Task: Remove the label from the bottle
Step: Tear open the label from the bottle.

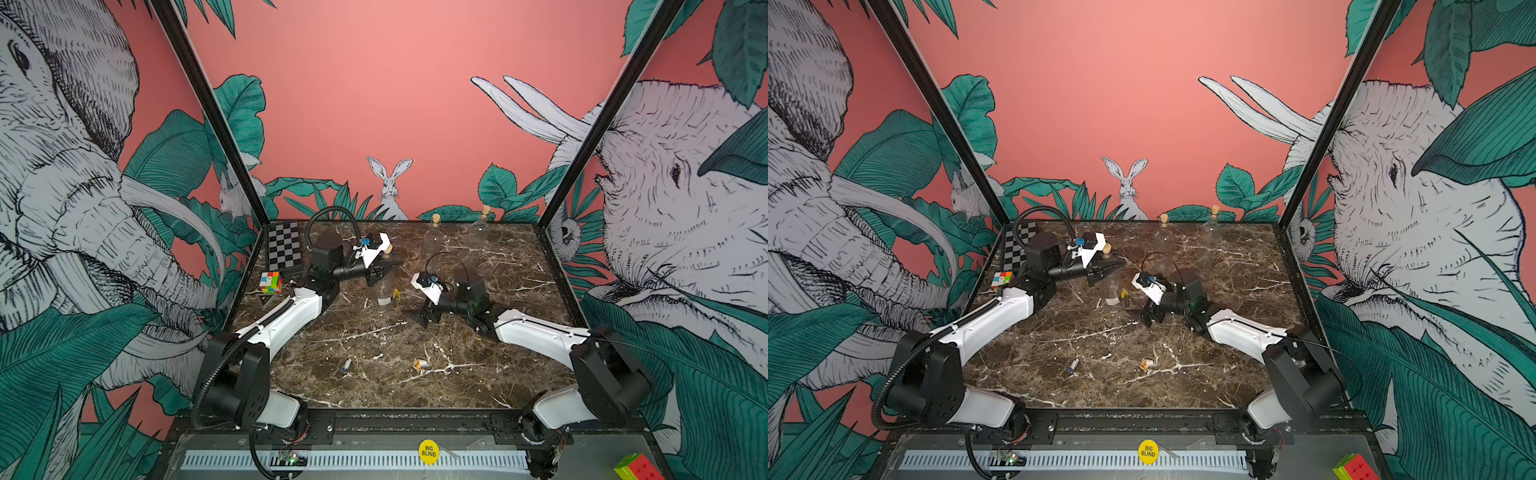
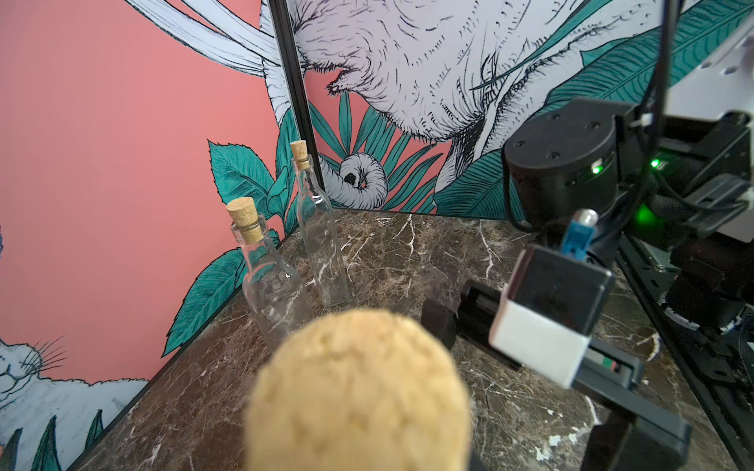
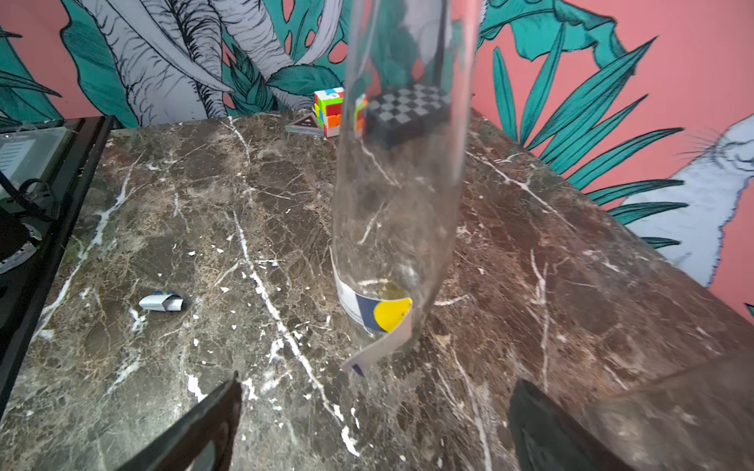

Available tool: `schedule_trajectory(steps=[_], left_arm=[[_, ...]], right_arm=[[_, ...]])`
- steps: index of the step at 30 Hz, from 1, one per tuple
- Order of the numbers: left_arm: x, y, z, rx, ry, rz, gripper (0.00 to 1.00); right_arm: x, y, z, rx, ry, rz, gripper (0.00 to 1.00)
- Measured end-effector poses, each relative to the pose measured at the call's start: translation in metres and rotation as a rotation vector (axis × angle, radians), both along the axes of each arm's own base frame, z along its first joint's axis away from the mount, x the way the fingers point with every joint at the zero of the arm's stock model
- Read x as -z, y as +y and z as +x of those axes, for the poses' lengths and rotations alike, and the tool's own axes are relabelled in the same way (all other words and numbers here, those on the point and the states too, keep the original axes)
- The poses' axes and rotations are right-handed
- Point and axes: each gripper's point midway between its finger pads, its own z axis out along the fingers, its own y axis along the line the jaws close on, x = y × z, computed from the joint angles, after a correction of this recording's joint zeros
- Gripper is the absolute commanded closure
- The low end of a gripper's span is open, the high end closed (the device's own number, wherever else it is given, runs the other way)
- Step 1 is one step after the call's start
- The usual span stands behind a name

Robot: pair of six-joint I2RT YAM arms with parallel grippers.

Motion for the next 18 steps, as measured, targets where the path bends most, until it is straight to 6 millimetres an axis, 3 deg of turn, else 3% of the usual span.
schedule_trajectory(steps=[3,8,18], left_arm=[[0.0,0.0,0.001,-0.001,0.003,-0.003,1.0],[0.0,0.0,0.002,-0.003,0.011,-0.007,1.0],[0.0,-0.001,0.004,0.001,0.026,-0.023,1.0]], right_arm=[[-0.002,0.012,0.002,-0.011,-0.004,0.0,0.01],[-0.003,0.022,0.011,-0.004,-0.003,-0.001,0.11],[0.038,0.027,0.018,-0.023,0.047,-0.097,0.22]])
